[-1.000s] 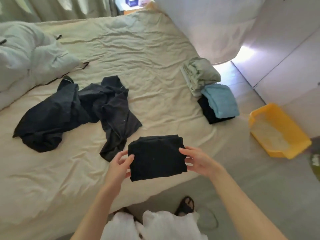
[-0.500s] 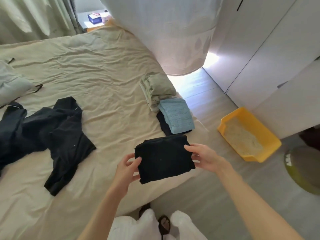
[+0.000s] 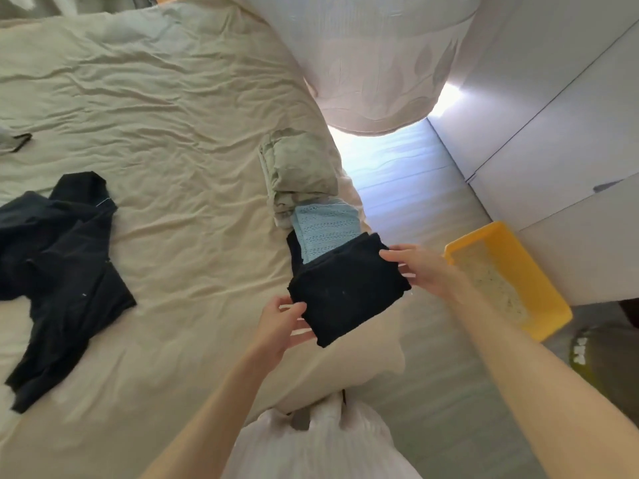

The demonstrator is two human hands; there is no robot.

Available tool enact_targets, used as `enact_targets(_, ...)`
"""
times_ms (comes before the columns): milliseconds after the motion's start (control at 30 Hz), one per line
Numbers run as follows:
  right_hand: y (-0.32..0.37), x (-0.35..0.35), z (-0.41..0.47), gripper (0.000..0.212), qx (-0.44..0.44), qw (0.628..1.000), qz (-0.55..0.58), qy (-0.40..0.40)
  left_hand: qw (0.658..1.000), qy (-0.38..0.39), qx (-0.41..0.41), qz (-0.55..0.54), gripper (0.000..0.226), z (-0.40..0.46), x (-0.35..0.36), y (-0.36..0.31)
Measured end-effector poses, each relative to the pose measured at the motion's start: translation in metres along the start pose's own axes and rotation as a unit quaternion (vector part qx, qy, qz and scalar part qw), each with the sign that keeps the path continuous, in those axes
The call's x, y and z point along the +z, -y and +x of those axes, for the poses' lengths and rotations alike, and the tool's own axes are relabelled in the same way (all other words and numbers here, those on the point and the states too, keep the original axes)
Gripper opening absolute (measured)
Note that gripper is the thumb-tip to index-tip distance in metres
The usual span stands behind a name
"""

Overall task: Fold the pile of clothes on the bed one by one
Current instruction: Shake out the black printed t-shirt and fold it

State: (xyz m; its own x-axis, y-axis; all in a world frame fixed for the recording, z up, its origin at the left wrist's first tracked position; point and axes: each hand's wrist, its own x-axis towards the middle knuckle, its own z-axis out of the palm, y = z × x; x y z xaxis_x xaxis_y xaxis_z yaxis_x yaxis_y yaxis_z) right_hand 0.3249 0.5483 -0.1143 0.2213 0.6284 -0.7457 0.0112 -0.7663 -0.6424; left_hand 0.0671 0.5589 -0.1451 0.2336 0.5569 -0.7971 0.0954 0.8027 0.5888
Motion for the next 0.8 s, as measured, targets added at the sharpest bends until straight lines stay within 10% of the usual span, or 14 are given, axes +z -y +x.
enact_targets(433, 0.102, 0.007, 0.205, 0.022, -0.129, 0.945, -0.276, 0.119, 0.959, -0.093, -0.044, -0.265, 0.018, 0.099, 0.107, 0.01)
enact_targets(600, 0.069, 0.025, 0.225, 0.048, -0.256, 0.895, -0.364, -0.018, 0.975, -0.187, -0.059, 0.1, 0.031, 0.108, 0.105, 0.006)
enact_targets(800, -0.013, 0.026, 0.172, 0.042, -0.442, 0.789, -0.415, -0.097, 0.722, -0.328, 0.356, 0.494, 0.028, 0.115, 0.098, -0.006)
